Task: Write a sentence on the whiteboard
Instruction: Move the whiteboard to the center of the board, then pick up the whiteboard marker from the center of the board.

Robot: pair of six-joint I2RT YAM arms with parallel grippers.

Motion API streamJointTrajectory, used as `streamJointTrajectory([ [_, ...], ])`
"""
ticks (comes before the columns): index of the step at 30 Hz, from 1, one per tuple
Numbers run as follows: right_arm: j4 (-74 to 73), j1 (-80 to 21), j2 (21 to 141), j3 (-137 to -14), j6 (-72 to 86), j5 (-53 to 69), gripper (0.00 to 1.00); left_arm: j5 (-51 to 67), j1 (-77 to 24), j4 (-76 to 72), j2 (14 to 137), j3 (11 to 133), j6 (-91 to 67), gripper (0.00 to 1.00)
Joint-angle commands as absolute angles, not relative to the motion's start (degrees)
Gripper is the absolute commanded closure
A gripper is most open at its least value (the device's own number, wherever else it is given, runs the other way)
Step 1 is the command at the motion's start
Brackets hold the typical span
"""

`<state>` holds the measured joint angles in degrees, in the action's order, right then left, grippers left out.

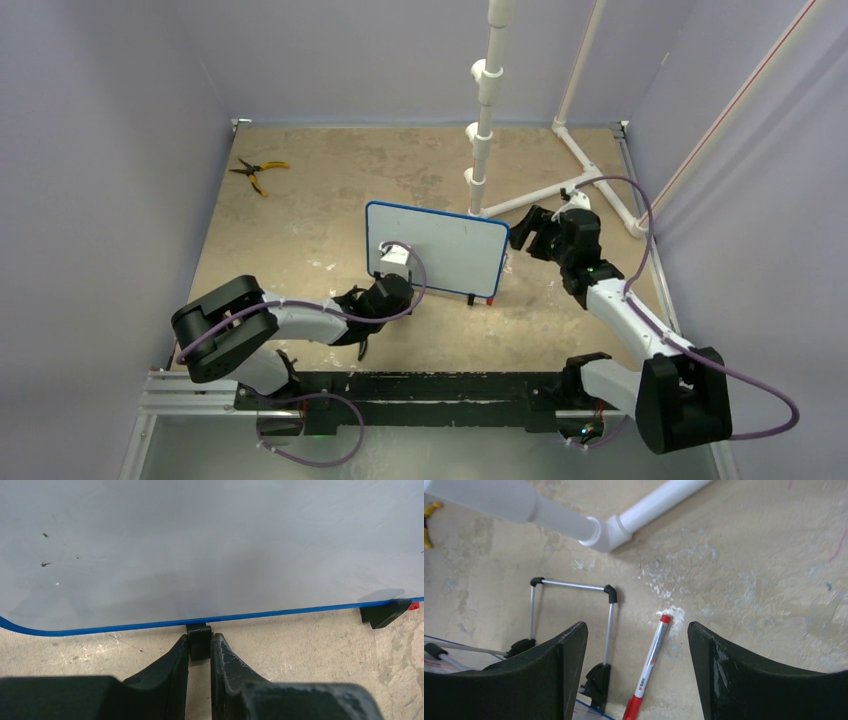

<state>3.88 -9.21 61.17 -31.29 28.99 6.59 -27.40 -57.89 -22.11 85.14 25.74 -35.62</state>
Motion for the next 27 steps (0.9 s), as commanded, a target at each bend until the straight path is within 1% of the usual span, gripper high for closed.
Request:
streamJointTrajectory([
  [1,0.75,-12.20,64.55,-32.33,31.88,2.82,0.25,-23.19,-58.54,-17.97,86.33,26.97,-38.61,0.86],
  [6,-1.10,-15.85,68.64,-32.89,33.98,0.75,0.27,-23.25,-58.54,-15.63,84.48,27.00,-39.13,0.67],
  [8,-2.58,-16.69,70.27,-33.01,34.57,-0.25,0.27,-23.60,-58.54,-14.20,82.89,26.68,-39.37,0.55],
  [9,-3.27,-16.87,71.03,-32.93,34.85,-1.24,0.28,-23.76,-58.54,-13.40,81.83,26.56,-39.59,0.48],
  [12,-4.12,-17.42,72.56,-32.87,35.45,-2.54,0.30,-23.93,-58.54,-10.69,78.02,26.16,-39.97,0.39],
  [17,-4.46,-18.74,74.96,-33.80,36.28,-4.32,0.36,-23.85,-58.54,-3.91,70.69,26.87,-39.82,0.31],
  [21,-5.28,-19.58,77.06,-35.39,36.30,-5.80,0.38,-24.46,-58.54,3.25,64.59,28.06,-40.16,0.29],
  [27,-7.69,-20.69,80.70,-38.75,35.58,-8.78,0.44,-25.05,-58.54,10.42,56.26,30.20,-40.73,0.28],
])
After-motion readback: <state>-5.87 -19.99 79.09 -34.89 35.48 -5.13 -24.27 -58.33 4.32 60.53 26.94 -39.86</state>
